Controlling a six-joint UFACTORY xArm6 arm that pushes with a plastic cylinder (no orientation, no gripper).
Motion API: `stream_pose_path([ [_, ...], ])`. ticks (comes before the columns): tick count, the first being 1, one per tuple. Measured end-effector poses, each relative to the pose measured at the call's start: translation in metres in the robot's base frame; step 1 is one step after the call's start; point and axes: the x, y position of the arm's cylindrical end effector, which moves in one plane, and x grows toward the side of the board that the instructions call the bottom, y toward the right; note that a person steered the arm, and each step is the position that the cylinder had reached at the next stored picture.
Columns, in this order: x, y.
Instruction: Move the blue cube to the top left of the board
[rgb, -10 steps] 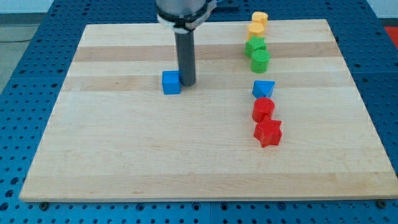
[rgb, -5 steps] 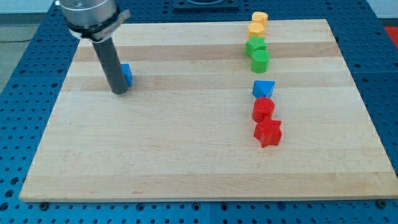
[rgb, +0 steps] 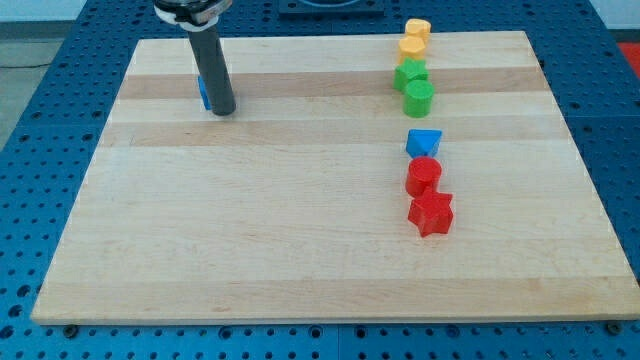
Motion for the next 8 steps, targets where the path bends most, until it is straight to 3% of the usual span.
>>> stream_pose_path([
  [4,-0.097,-0.030],
  [6,-0.063,-0.035],
  [8,-0.080,-0.060],
])
